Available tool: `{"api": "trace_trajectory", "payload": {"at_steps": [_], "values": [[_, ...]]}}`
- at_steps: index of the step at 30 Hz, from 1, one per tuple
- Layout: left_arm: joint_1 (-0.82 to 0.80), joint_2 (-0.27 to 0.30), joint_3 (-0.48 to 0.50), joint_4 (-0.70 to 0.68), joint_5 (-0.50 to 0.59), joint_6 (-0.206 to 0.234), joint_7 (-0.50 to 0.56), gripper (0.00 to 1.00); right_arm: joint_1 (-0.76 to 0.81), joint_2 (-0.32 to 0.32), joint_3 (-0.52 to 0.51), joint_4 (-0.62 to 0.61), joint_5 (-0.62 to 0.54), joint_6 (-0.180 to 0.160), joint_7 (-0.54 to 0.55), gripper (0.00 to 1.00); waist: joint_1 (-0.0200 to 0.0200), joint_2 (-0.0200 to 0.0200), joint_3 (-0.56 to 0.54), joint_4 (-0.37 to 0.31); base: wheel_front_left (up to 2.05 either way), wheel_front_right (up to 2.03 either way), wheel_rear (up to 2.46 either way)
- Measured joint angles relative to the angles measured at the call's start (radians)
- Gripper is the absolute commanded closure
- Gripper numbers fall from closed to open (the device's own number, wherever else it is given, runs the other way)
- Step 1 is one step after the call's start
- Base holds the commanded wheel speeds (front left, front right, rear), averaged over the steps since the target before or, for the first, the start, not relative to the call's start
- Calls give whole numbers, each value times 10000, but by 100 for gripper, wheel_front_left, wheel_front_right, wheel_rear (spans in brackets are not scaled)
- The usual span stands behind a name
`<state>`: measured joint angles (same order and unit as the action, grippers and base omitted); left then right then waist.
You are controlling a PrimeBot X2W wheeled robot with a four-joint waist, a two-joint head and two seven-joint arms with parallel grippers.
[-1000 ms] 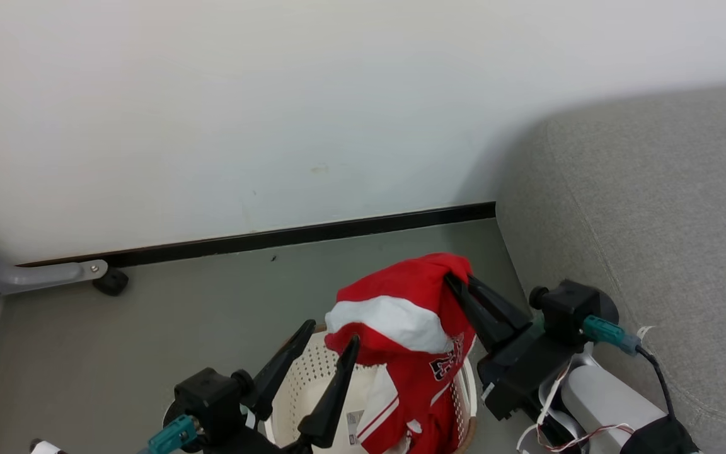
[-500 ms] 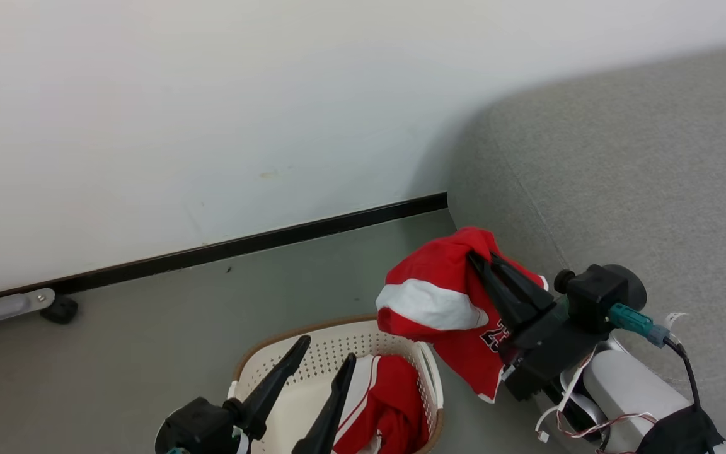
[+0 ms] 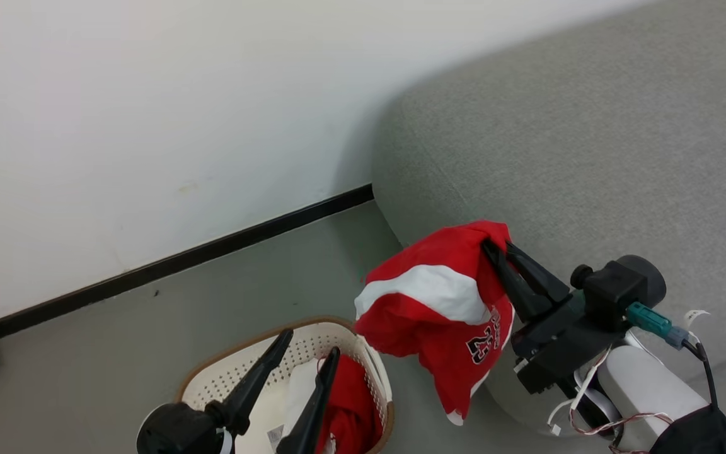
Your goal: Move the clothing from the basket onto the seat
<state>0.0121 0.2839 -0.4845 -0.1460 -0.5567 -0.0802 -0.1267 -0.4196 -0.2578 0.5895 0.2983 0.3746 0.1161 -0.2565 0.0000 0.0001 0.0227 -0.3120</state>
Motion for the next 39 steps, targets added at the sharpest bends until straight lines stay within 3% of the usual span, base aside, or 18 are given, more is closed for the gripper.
{"api": "trace_trajectory", "payload": {"at_steps": [9,16,33,39], "values": [[144,142,27,-42,105,2,-178,0,245,-366,-616,-395,-61,-125,0,100,0,0,157,-1047,0,0,0],[127,98,-121,-33,144,0,-245,0,704,-855,-1333,-861,-148,-422,0,100,0,0,302,-1576,0,0,0],[104,-19,-426,-35,236,-6,-247,0,1177,-1097,-2297,-1457,-230,-558,0,100,0,-1,489,-1655,0,0,0],[85,-71,-556,-69,255,-86,-228,0,487,-1312,-2815,-1156,-201,-454,0,100,1,0,669,-1457,0,0,0]]}}
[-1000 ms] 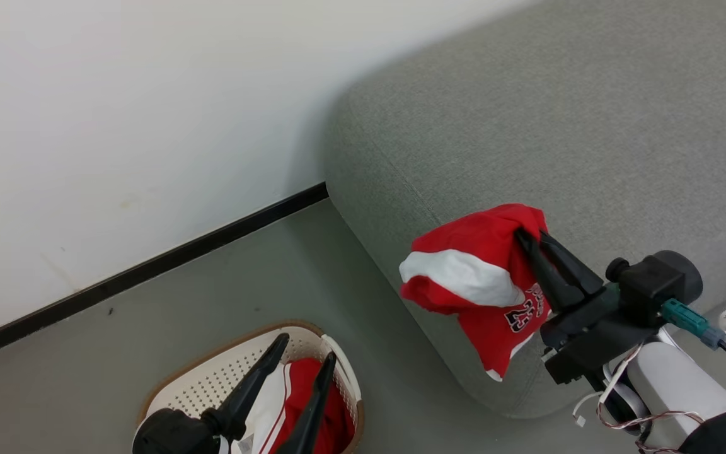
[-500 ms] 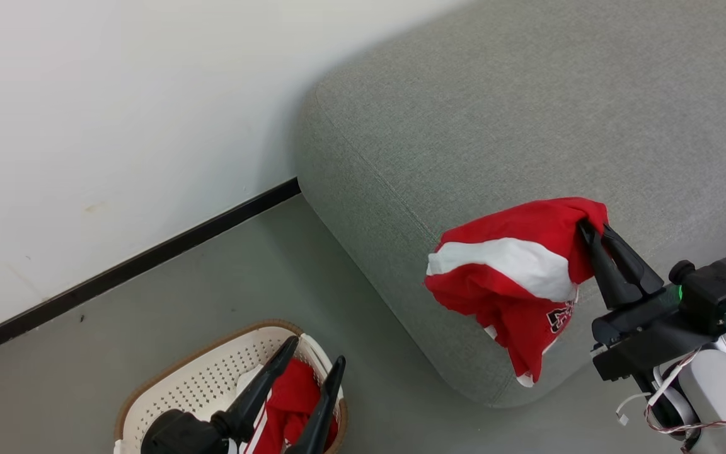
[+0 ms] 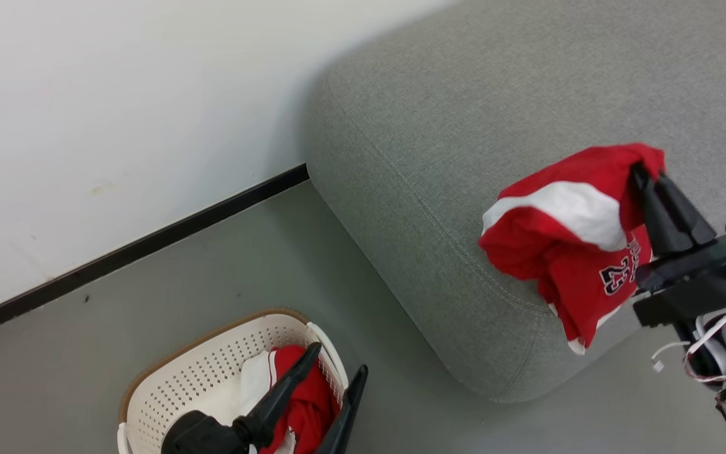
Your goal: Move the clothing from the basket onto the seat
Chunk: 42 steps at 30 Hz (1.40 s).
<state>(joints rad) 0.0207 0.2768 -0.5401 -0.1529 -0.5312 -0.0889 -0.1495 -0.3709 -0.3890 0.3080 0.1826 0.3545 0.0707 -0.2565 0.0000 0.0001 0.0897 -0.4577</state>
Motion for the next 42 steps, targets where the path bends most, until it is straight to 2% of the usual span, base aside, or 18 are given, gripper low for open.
{"api": "trace_trajectory", "payload": {"at_steps": [6,12,16,21,30,34,42], "values": [[-26,71,-171,-174,67,-4,174,0,-745,-186,-909,725,466,44,0,100,0,0,318,239,0,0,0],[-26,362,-142,-504,314,-2,481,0,-1652,-604,-1891,1580,859,88,-2,100,0,0,767,488,0,0,0],[-33,504,-102,-757,328,2,619,0,-2059,-652,-2426,2155,1095,67,-2,100,1,0,1140,660,0,0,0],[-39,698,15,-997,339,13,794,0,-2305,-652,-2732,2575,1118,-19,-2,100,1,0,1558,845,0,0,0],[-36,1139,420,-1446,343,134,1041,0,-3675,-890,-3402,3315,1149,-90,-2,100,1,1,2574,1266,0,0,0],[66,1369,815,-1753,341,399,1055,0,-4099,-970,-3768,3379,1147,-190,-2,100,0,1,3133,1478,0,0,0],[132,1674,1252,-2360,341,639,1227,0,-4237,-974,-4209,4006,1151,-278,-4,100,0,1,4042,1696,0,0,0]]}}
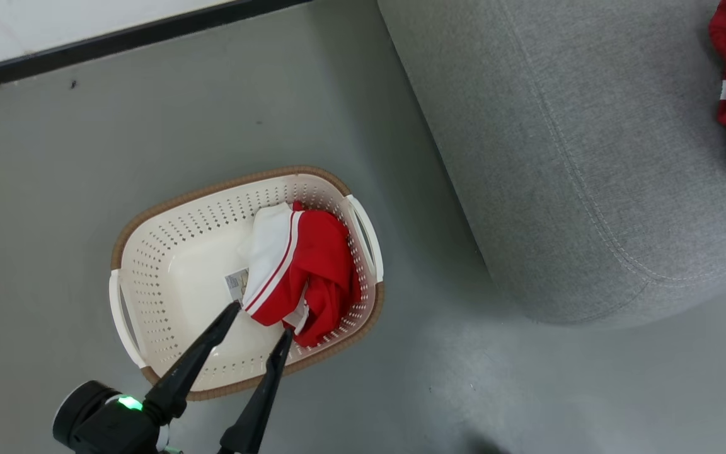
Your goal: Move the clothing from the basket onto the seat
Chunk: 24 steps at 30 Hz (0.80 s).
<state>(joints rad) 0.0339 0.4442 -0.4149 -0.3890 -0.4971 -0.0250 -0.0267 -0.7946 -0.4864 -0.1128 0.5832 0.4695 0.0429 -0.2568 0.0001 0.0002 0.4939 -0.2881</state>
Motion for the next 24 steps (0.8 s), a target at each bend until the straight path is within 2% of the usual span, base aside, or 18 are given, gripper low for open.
{"api": "trace_trajectory", "payload": {"at_steps": [5,12,21,23,24], "values": [[108,322,330,-314,0,130,107,0,4,594,-12,309,27,-27,0,100,1,0,581,27,0,0,0],[81,433,550,-387,0,174,176,0,8,1277,44,943,40,8,2,100,2,1,1144,-141,0,0,0],[-6,403,468,-353,-2,253,328,0,10,1158,-151,1630,-165,115,2,100,-2,-1,1030,-410,0,0,0],[-58,353,431,-328,-17,251,337,0,32,1135,-186,1664,-251,115,2,84,-2,-1,969,-423,0,0,0],[-74,316,414,-309,-17,251,337,0,44,1120,-205,1684,-307,119,2,73,-1,-1,936,-426,0,0,0]]}}
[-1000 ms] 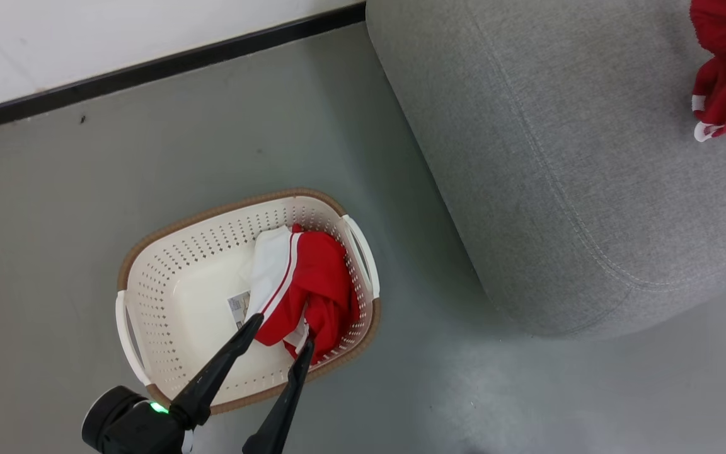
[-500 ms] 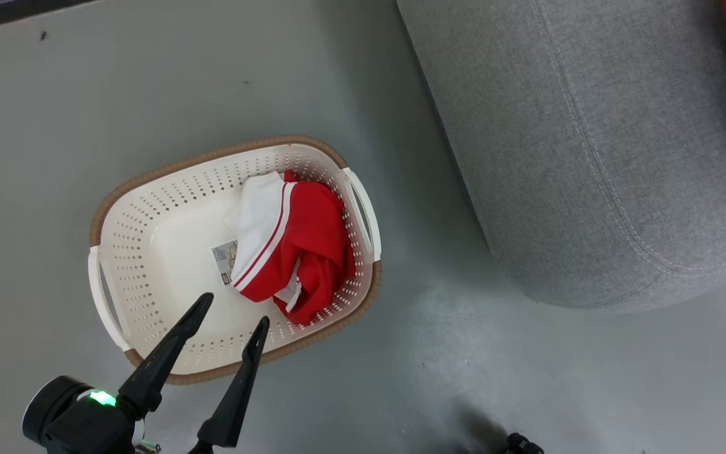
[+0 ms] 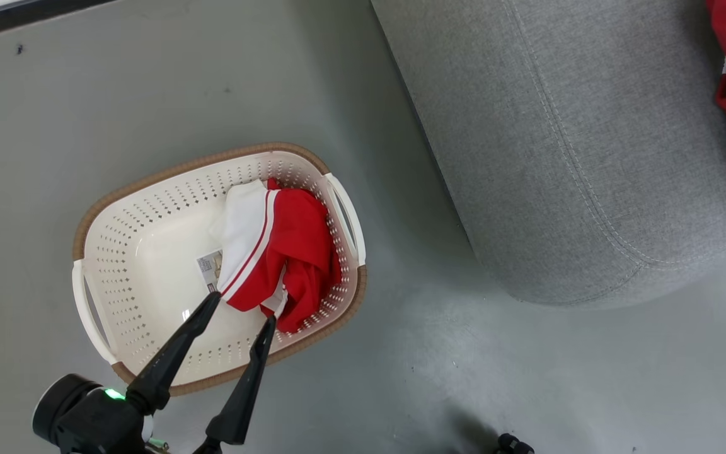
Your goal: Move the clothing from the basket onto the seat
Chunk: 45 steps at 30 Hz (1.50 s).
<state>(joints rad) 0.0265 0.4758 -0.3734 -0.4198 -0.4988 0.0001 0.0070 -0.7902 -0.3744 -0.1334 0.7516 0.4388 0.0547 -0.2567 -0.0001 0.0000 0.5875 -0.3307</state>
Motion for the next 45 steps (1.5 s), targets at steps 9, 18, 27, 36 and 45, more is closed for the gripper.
{"api": "trace_trajectory", "payload": {"at_steps": [9,18,27,36,45], "values": [[-197,-376,-290,318,-23,-19,-50,0,73,-178,-125,40,-349,42,0,0,0,0,-398,67,0,0,0],[-286,-819,-479,857,-207,-100,-291,0,1008,-286,-217,-543,-869,71,0,0,-1,0,-875,265,0,0,0],[-295,-1338,-439,1672,-568,-94,-813,0,2404,307,-192,-1979,-1400,71,0,0,-1,-1,-1567,492,0,0,0],[-295,-1764,-295,2525,-663,-77,-1335,0,3794,1101,245,-3670,-1929,182,0,0,-1,-1,-2426,849,0,0,0],[-526,-1804,130,3432,-719,12,-1779,0,4351,1530,938,-4456,-2111,422,0,0,0,-1,-3015,1546,0,0,0]]}}
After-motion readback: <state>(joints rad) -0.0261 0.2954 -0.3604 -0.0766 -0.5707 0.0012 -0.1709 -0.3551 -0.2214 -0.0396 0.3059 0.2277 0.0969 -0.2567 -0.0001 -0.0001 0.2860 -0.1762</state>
